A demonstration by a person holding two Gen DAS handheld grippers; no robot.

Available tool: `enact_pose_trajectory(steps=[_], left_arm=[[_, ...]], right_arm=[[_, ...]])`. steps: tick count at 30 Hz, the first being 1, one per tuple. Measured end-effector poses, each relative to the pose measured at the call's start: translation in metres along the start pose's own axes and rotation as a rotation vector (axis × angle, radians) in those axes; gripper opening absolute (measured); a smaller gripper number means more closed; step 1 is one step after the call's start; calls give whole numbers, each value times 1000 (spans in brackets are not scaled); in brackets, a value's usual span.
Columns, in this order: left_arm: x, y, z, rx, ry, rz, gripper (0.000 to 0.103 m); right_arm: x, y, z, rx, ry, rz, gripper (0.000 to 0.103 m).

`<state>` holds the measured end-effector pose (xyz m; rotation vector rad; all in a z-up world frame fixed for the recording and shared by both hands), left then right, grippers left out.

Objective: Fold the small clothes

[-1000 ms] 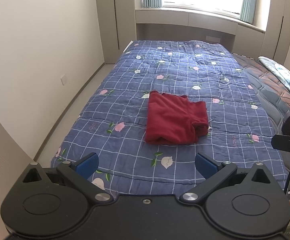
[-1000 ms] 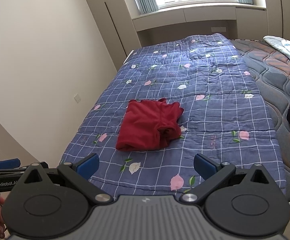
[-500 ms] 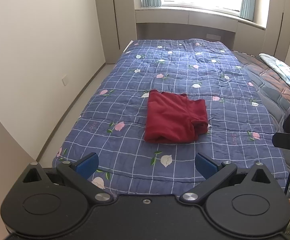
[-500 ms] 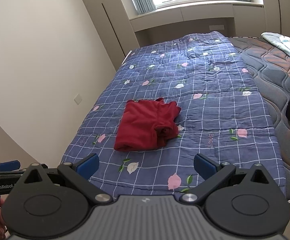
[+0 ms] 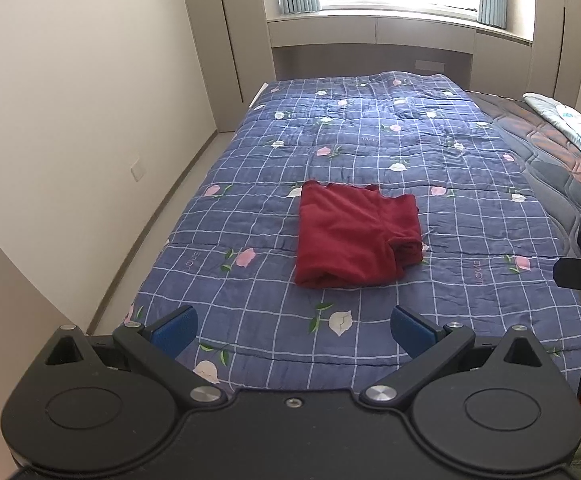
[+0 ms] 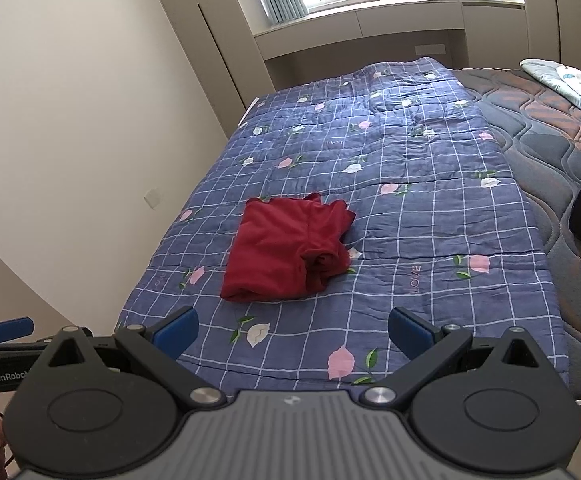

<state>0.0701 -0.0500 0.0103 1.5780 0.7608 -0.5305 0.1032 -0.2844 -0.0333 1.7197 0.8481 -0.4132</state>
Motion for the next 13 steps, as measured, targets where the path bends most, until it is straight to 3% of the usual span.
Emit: enact_pose_trajectory(steps=[13], left_arm=[[8,1,4,-4,2,-27,102]], right_arm=[[10,2,2,1,5,-28,103]])
Point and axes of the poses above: each gripper's, at about its wrist camera, not at the fingertips, and x roughly the way its jaws point, z to its right, y to its top, the point moved 5 cm from there along x, roughly the way its jaws point, and after that the axes turned 1 degree about y, right-handed, at the moved point
